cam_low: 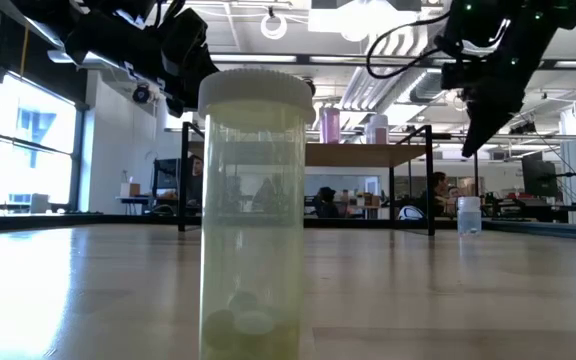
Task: Pick and place medicine bottles onto shelf by color
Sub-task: Put the transparent pill bottle and align it with the other transparent pill bottle on the shelf
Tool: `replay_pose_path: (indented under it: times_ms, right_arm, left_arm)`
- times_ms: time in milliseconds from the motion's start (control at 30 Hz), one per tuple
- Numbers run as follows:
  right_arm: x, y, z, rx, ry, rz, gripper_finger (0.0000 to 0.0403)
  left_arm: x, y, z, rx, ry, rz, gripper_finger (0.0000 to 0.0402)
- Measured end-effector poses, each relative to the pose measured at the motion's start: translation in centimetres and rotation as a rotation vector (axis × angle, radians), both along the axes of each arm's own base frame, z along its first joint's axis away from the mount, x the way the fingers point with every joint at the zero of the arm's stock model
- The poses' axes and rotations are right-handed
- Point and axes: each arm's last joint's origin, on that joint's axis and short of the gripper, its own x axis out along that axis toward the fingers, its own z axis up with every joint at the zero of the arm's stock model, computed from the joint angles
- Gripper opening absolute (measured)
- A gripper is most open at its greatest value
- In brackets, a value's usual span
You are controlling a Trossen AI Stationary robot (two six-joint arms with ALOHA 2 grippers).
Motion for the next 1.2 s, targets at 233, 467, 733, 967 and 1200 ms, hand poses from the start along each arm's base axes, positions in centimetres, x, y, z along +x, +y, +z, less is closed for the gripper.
replay_pose_path:
  times_ms: [233, 467, 733, 967, 1200]
  right_arm:
    - [1.1, -0.7, -1.5, -0.008, 0.143, 0.163, 0.0215]
    - [2.1, -1.6, -3.4, -0.082, 0.32, 0.141, 0.0215]
    - [2.5, -2.7, -4.7, -0.078, 0.404, 0.101, 0.0215]
    - [2.5, -3.4, -4.8, -0.084, 0.386, 0.067, 0.0215]
    - [2.5, -3.4, -4.9, -0.067, 0.377, 0.068, 0.0215]
  left_arm:
    - [0.0, 0.0, 0.0, -0.024, -0.008, -0.007, 0.0197]
    - [0.0, -0.1, 0.0, -0.025, -0.005, -0.017, 0.0197]
    - [0.0, -0.1, 0.0, -0.025, -0.004, -0.017, 0.0197]
    - [0.0, -0.1, -0.1, -0.026, 0.0, -0.017, 0.0197]
    - [0.0, -0.1, -0.1, -0.026, 0.0, -0.017, 0.0197]
